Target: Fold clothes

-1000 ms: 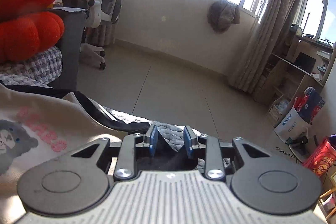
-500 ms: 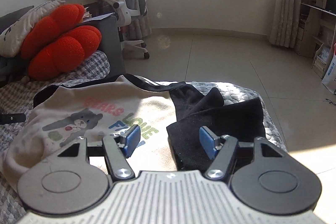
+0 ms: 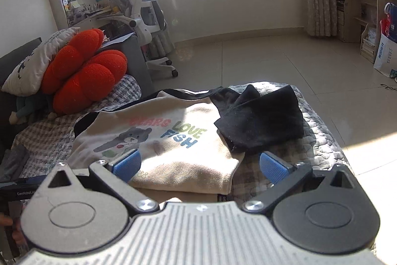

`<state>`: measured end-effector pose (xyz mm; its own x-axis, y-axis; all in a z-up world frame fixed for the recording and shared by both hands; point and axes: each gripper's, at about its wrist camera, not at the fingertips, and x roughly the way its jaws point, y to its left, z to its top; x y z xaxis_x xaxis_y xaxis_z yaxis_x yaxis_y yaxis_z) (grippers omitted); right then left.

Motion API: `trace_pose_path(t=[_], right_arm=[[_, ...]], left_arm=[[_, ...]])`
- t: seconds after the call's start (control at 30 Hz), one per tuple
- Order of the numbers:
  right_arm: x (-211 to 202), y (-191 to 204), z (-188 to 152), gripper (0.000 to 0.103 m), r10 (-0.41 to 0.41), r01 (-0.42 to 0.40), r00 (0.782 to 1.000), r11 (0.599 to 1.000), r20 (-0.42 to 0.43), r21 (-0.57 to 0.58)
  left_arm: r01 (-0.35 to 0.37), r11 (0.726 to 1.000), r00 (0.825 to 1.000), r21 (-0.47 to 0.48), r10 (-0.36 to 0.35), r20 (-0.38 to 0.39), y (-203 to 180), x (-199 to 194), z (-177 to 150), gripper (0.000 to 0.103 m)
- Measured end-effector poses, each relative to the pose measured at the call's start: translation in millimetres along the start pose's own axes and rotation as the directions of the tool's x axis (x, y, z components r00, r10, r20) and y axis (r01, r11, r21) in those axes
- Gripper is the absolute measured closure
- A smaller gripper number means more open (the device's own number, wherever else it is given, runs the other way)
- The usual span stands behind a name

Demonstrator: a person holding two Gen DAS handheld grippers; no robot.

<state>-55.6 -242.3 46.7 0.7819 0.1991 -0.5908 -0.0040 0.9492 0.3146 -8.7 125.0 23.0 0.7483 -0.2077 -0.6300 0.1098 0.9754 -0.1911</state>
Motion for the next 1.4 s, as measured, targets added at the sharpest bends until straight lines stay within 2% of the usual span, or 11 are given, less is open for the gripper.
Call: trace_pose_path(t=[0.1,0.13,0.37,0.5,0.63,0.73,0.83,0.93,1.1,1.27,1.4], right_arm=[[0.7,-13.6,-22.5,0.006,0.042,-0.019,0.99,0.986,-0.134,0.167],[0.2,-16.0,-29.6,0.016,0.063,-0.026,0.984,0.977,-0.167,0.213],[3.7,-10.3,-51.0,0.023,0.076,-0.021,0.978,0.962,-0.193,0.272],[21.5,-13.0,-51.8,0.031,0.068,0.003,0.973,0.952,-0.219,0.307],[32.1,-12.7,-51.8,0.049,0.022,0.045,0.976,0.953,-0.219,0.299],[31.0,-15.6,-50.1,0.093,-0.001,0.062,0.98,0.951,-0.197,0.303],[4.5,-9.8,-39.3,0.093,0.005,0.01,0.998,0.964,-0.055,0.264],[-38.8,6.9,-29.6,0.093,0.006,-0.022,0.994,0.989,0.11,0.146],[-107.4,6.9,-23.6,0.093,0.009,-0.014,0.963,1.0,0.271,0.014],[-84.1,-39.3,-29.9,0.079,-0.087,0.069,0.986,0.989,0.145,0.129],[-60.5,-57.4,-43.0,0.079,-0.036,0.026,0.998,0.982,0.051,0.185]], left_arm=[[0.033,0.999,0.999,-0.022,-0.034,-0.039,3.0,-4.7,-8.2,0.032],[0.045,0.998,0.998,-0.033,-0.047,-0.048,3.7,-6.1,-10.5,0.037],[0.079,0.991,0.994,-0.106,-0.087,-0.07,11.1,-6.3,-16.6,0.049],[0.082,0.988,0.992,-0.133,-0.094,-0.08,16.1,2.4,-17.3,0.068],[0.081,0.983,0.993,-0.167,-0.094,-0.068,23.8,4.2,-15.6,0.087],[0.113,0.965,0.991,-0.237,-0.126,-0.039,33.3,-0.2,-12.8,0.095],[0.172,0.941,0.985,-0.293,-0.174,0.02,37.8,-16.1,-7.0,0.098],[0.324,0.892,0.946,-0.315,-0.296,0.135,37.8,-54.2,1.3,0.099],[0.52,0.803,0.848,-0.29,-0.444,0.291,40.0,-111.6,-4.3,0.103],[0.376,0.897,0.926,-0.231,-0.371,0.068,20.5,-78.4,-12.5,0.086],[0.302,0.939,0.948,-0.162,-0.314,-0.053,-0.6,-56.8,-23.4,0.063]])
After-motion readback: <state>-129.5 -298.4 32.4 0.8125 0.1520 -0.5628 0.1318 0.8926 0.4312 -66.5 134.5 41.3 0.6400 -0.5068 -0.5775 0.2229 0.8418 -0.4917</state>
